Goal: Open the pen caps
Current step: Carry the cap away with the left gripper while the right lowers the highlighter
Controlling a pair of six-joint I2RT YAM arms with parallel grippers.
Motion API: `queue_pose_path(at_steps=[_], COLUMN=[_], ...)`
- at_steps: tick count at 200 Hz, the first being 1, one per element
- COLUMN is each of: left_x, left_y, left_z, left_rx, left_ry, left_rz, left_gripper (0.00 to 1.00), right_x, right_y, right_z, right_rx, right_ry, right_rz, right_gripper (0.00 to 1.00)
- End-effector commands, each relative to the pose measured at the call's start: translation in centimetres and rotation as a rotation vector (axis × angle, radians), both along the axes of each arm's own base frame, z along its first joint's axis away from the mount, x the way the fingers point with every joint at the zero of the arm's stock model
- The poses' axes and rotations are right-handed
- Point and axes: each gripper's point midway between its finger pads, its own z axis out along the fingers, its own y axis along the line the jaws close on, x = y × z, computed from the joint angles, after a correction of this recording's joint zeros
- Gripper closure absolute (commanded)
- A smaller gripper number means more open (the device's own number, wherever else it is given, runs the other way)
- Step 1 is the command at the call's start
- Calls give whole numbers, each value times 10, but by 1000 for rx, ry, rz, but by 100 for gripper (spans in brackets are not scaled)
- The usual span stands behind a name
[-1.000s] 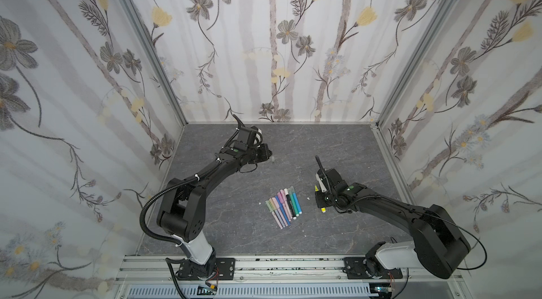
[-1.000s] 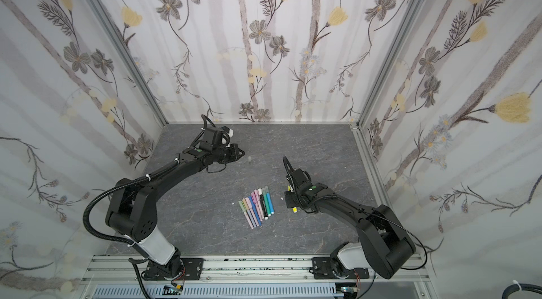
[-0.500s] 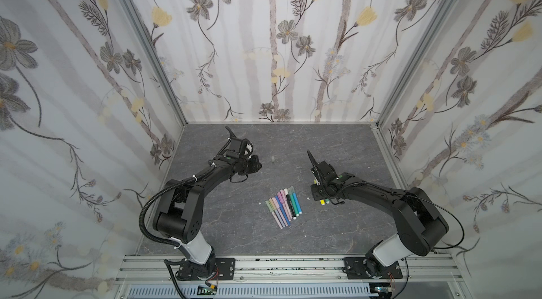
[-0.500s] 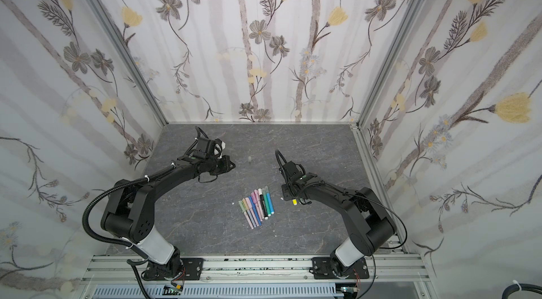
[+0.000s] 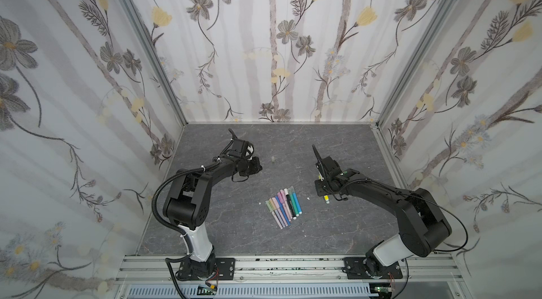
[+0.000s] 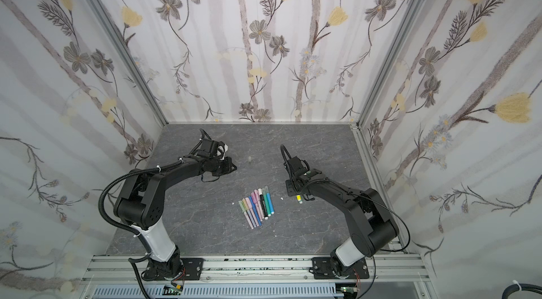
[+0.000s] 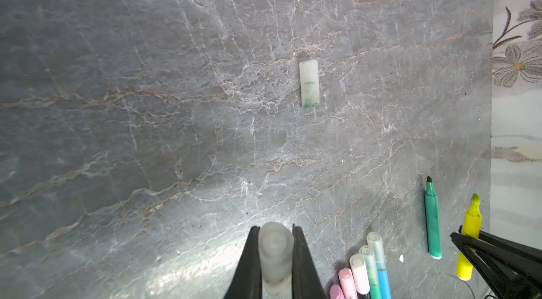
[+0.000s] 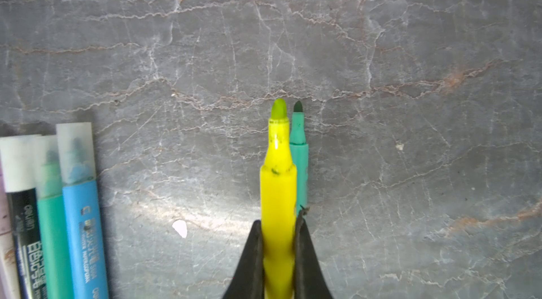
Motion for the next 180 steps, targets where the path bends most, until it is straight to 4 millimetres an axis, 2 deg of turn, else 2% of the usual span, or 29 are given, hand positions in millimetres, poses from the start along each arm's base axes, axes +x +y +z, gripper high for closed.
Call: queue_pose_path(at_steps=[1, 55, 58, 67, 129, 153, 156, 180], left_x=[11, 26, 26, 29, 47, 46, 54, 58], left_y=[-6, -15, -15, -16, -22, -23, -26, -30], left_z=[1, -10, -11, -13, -22, -33, -24, -24], left_rx=[-21, -48, -47, -46, -50, -49, -58, -80], left_ry=[-25, -8, -6, -5, -7, 15, -10, -11], left_rz=[-14, -15, -17, -16, -23, -23, -24, -24], left_gripper=[100, 100, 100, 100, 96, 95, 94, 93], right_x=[-1, -2, -3, -3, -4, -6, -6, -6], right_y=[4, 6, 5, 6, 4, 3, 2, 0], right_z=[0, -10, -18, -22, -30, -33, -33, -34], right_rx=[11, 17, 3, 0, -19, -27, -28, -37], right_ry=[10, 41, 63, 73, 94, 99, 98, 100], right_rz=[14, 1, 0, -2, -16, -19, -21, -24], right_gripper=[100, 100, 100, 99, 97, 96, 96, 94])
